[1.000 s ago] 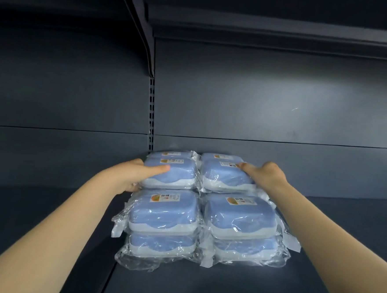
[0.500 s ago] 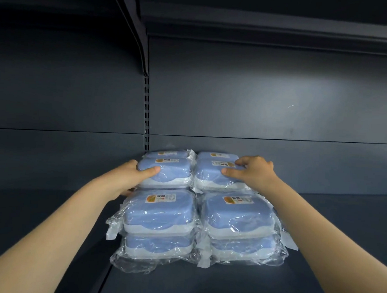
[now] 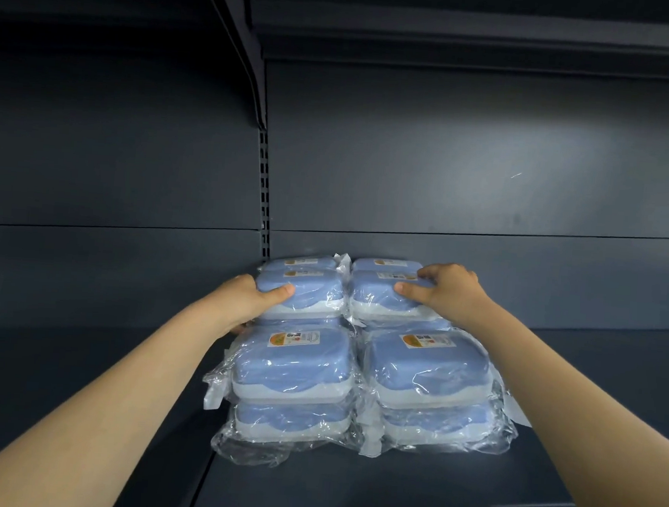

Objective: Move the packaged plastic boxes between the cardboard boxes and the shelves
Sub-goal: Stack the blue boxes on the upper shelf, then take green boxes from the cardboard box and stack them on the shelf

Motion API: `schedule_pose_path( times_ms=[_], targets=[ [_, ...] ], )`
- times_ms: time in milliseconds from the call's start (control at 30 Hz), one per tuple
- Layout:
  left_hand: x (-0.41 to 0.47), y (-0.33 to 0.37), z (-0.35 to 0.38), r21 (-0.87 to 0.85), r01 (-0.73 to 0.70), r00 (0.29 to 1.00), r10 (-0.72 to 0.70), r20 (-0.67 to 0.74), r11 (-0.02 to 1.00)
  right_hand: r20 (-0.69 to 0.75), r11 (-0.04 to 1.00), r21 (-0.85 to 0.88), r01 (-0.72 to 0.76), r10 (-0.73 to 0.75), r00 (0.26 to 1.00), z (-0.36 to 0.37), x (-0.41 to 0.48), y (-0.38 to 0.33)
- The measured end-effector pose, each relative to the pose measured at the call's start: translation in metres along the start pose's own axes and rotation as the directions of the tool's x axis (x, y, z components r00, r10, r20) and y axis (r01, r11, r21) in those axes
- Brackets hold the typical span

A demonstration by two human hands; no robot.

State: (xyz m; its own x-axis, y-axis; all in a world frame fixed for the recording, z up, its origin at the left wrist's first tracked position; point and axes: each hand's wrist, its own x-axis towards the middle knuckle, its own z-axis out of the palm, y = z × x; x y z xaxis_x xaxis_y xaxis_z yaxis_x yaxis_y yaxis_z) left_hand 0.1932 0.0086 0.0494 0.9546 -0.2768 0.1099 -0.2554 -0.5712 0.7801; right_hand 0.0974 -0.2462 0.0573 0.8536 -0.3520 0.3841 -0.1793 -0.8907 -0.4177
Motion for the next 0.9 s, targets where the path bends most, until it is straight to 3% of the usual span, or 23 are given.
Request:
schedule_pose_path(
  times_ms=[200, 500, 767, 900],
  targets=[
    [-0.007, 0.006, -0.009, 0.337, -0.06, 0.987, 0.107, -0.122, 0.939, 0.044, 0.994, -0.111, -0.009, 0.014, 0.999, -0.01, -0.007, -0.004],
    [-0.026, 0.025, -0.015, 0.469, -0.187, 0.949, 0.281, -0.14, 0.863, 0.056, 0.98, -0.193, 0.038, -0.028, 0.998, -0.03, -0.022, -0.016],
    [-0.09, 0.053, -0.014, 0.493, -0.377, 0.903, 0.43, 0.007, 0.784, 0.193, 0.92, -0.344, 0.191, -0.13, 0.973, -0.073, -0.066, -0.024],
    [-0.151, 0.071, 0.004, 0.583, -0.451, 0.865, 0.491, 0.1, 0.676, 0.212, 0.883, -0.414, 0.222, -0.144, 0.967, -0.1, -0.114, -0.005]
  ],
)
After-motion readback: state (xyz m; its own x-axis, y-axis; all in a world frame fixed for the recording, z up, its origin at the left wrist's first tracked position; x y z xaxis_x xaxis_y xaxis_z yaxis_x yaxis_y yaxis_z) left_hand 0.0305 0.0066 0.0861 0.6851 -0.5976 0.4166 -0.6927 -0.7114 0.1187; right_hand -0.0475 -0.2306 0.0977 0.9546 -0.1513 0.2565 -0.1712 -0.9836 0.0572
